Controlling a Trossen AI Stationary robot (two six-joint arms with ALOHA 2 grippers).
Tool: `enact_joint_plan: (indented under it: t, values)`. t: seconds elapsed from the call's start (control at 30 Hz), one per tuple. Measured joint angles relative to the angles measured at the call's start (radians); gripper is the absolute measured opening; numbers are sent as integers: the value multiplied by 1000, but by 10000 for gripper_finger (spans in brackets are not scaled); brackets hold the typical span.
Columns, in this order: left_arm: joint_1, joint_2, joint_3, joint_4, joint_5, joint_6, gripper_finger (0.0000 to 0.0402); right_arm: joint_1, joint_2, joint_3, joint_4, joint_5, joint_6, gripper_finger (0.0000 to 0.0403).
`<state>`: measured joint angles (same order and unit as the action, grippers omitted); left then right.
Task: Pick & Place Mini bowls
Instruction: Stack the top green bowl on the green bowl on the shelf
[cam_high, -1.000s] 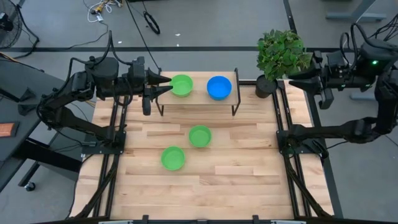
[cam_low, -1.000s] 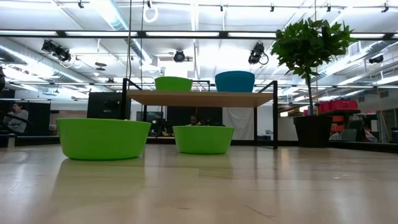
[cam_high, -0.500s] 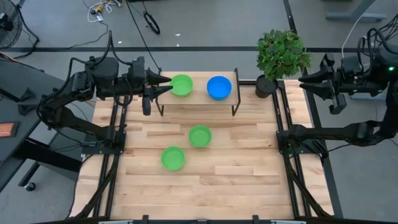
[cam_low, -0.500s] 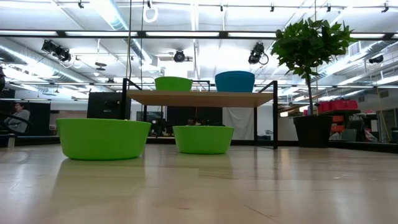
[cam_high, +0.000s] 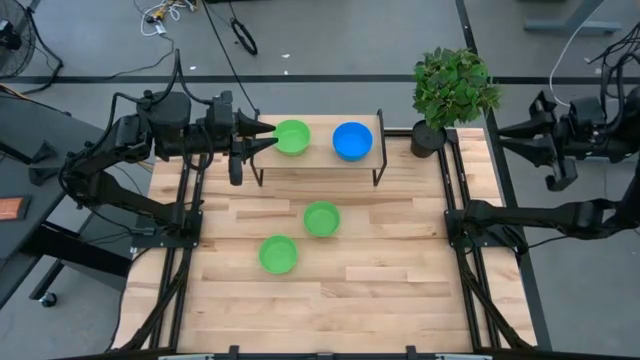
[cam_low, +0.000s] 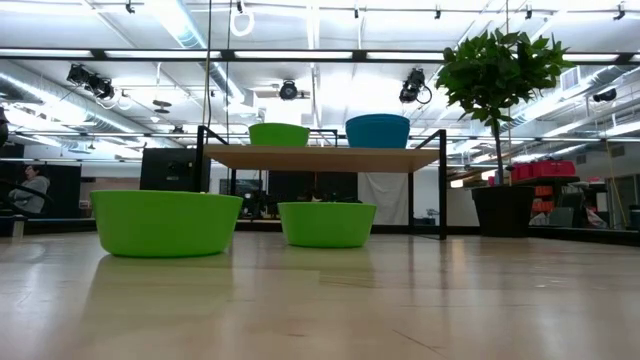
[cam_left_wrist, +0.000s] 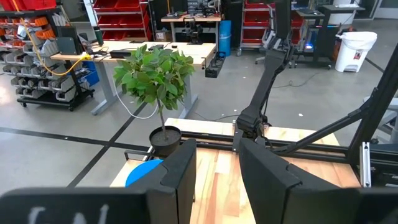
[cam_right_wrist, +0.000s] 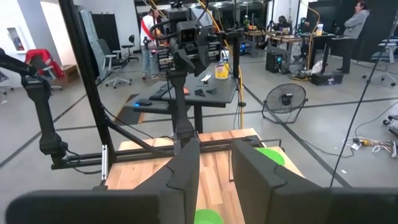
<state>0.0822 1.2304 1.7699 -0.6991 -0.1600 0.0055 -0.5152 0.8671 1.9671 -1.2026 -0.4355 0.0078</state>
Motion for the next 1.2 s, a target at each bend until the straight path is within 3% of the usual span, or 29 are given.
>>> enact_joint_plan:
  t: [0.53, 0.73, 0.93, 1.2]
  values:
    - [0, 0, 0, 0, 0, 0, 126, 0, -12, 0, -37, 0, 0, 98]
    - [0, 0, 0, 0, 0, 0, 126, 0, -12, 0, -99, 3, -72, 98]
    - [0, 0, 0, 0, 0, 0, 126, 0, -12, 0, -198, 108, -103, 98]
    - [0, 0, 0, 0, 0, 0, 126, 0, -12, 0, -222, 140, -133, 54]
